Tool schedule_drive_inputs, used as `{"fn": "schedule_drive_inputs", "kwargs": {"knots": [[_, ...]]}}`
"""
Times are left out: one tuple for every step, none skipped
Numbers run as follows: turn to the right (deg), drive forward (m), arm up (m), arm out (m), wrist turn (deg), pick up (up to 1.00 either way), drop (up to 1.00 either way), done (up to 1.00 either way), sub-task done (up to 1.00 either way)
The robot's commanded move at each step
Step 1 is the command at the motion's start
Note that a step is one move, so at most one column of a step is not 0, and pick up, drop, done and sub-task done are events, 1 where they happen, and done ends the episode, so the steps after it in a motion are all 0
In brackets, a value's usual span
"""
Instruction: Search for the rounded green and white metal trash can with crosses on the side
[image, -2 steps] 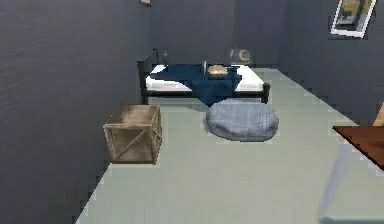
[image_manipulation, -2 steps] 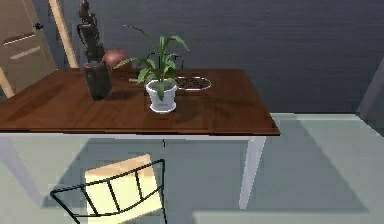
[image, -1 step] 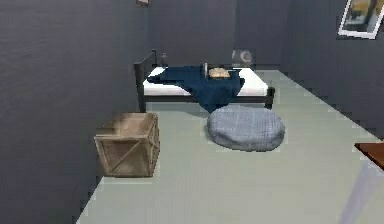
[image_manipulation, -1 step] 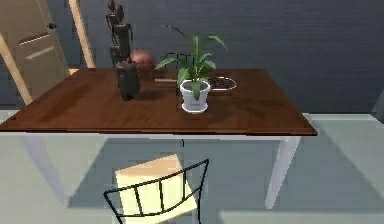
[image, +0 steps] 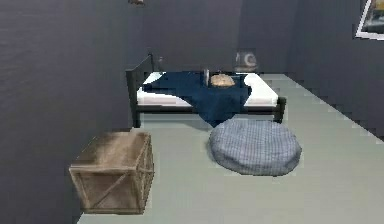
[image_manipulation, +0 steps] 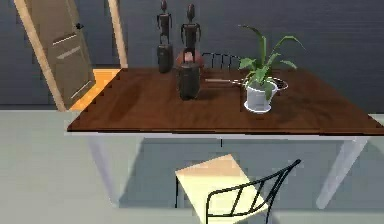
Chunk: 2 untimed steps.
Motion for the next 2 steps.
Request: {"fn": "schedule_drive_inputs", "kwargs": {"knots": [[36.0,0.00,0.00,0.00,0.0,0.00,0.00,0.00,0.00],[0.0,0.95,0.00,0.00,0.0,0.00,0.00,0.00,0.00]]}}
